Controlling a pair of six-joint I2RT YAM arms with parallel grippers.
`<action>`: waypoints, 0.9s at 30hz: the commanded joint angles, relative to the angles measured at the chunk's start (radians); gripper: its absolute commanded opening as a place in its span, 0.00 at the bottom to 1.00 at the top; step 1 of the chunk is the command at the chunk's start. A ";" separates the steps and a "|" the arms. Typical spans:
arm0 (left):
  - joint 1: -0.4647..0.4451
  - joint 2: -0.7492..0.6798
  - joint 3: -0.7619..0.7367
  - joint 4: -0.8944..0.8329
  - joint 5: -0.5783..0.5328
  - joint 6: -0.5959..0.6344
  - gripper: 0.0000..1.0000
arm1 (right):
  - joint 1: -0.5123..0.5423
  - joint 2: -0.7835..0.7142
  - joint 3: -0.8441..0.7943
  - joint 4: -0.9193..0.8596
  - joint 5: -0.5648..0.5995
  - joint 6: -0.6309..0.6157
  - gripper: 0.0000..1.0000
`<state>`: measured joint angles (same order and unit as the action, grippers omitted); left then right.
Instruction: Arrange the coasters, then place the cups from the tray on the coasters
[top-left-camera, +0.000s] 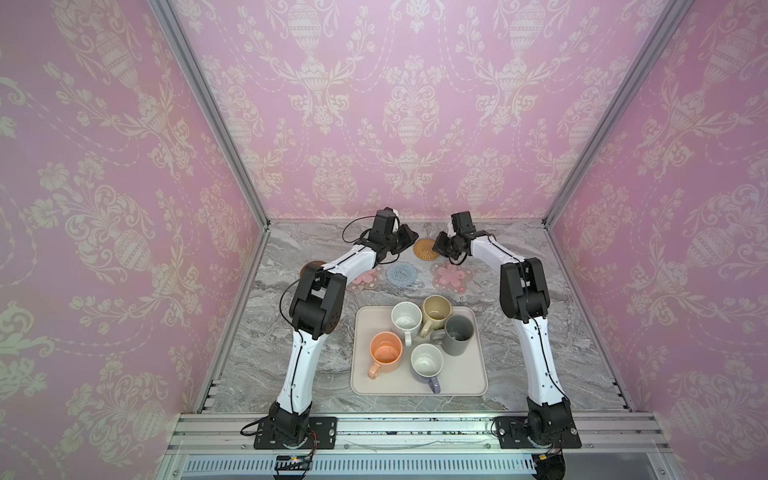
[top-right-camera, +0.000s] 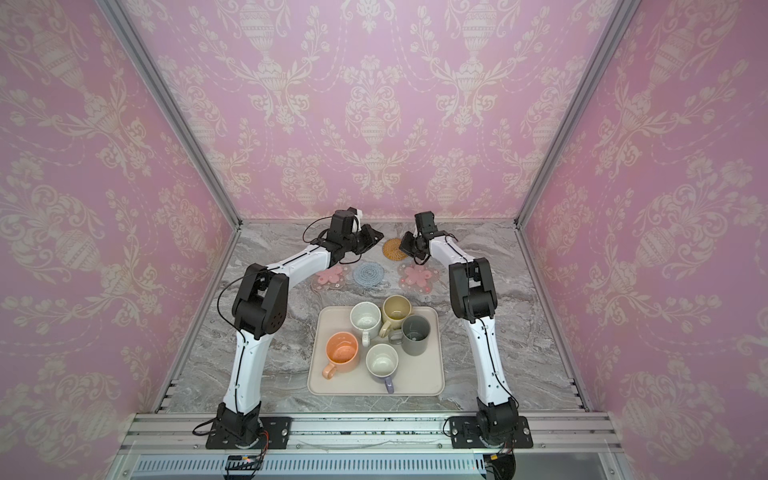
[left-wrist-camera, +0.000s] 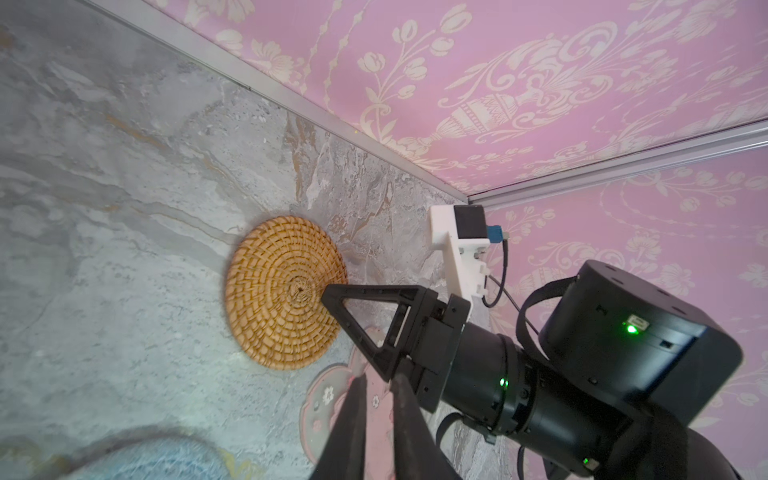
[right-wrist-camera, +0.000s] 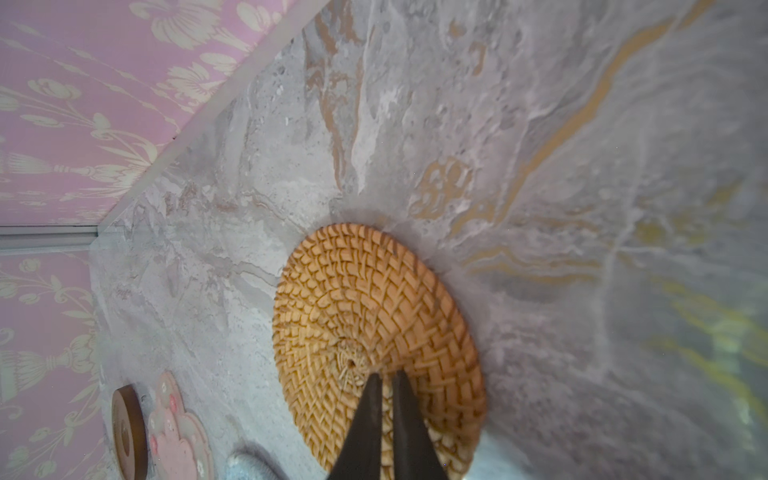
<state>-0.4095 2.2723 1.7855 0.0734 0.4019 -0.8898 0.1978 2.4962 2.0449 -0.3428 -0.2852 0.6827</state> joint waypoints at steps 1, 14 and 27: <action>-0.002 -0.065 -0.025 -0.066 -0.040 0.074 0.17 | -0.052 0.013 0.005 -0.084 0.084 0.019 0.11; -0.023 -0.091 -0.046 -0.127 -0.057 0.115 0.17 | -0.207 -0.120 -0.169 -0.060 0.133 -0.011 0.09; -0.070 -0.106 -0.021 -0.213 -0.081 0.146 0.17 | -0.315 -0.406 -0.605 0.054 0.132 -0.024 0.09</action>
<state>-0.4675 2.2215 1.7477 -0.0937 0.3504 -0.7841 -0.1062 2.1376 1.4956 -0.2794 -0.1818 0.6811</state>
